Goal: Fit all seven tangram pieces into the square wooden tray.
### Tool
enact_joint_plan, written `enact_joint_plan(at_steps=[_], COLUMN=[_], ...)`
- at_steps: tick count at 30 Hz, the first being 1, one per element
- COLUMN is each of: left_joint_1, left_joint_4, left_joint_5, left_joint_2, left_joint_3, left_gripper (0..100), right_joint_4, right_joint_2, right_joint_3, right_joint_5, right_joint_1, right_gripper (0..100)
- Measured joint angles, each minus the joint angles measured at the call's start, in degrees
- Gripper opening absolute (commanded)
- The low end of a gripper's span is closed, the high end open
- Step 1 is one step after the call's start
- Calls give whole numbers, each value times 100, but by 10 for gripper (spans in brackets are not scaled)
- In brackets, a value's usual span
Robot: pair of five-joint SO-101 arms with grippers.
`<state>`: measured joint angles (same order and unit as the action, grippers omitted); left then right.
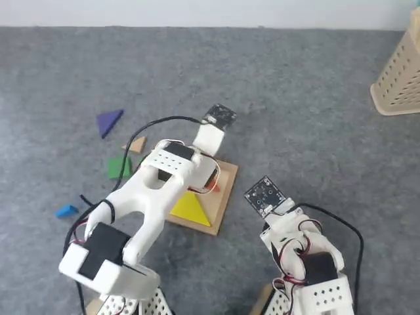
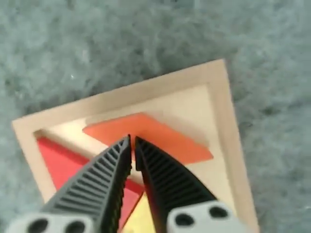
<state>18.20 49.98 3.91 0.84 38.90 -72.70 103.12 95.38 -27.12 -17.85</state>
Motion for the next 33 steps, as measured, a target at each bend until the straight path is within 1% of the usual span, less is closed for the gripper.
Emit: enact_joint_plan(at_steps=[2, 4, 10, 13, 16, 24, 29, 33], left_joint_1=[79, 158, 176, 360, 484, 519, 519, 519], left_joint_4=[88, 202, 290, 290, 158, -193, -396, -246], left_joint_5=[334, 484, 237, 229, 220, 185, 185, 211], left_joint_2=[0, 0, -149, -334, -369, -369, 70, 176], left_joint_3=[-9, -9, 0, 0, 0, 0, 0, -70], left_gripper=[12, 12, 12, 12, 12, 12, 12, 12], right_joint_4=[0, 0, 0, 0, 0, 0, 0, 0], right_joint_2=[0, 0, 0, 0, 0, 0, 0, 0], right_joint_3=[0, 0, 0, 0, 0, 0, 0, 0], right_joint_5=[0, 0, 0, 0, 0, 0, 0, 0], right_joint_1=[0, 0, 0, 0, 0, 0, 0, 0], right_gripper=[8, 8, 8, 8, 8, 8, 8, 8])
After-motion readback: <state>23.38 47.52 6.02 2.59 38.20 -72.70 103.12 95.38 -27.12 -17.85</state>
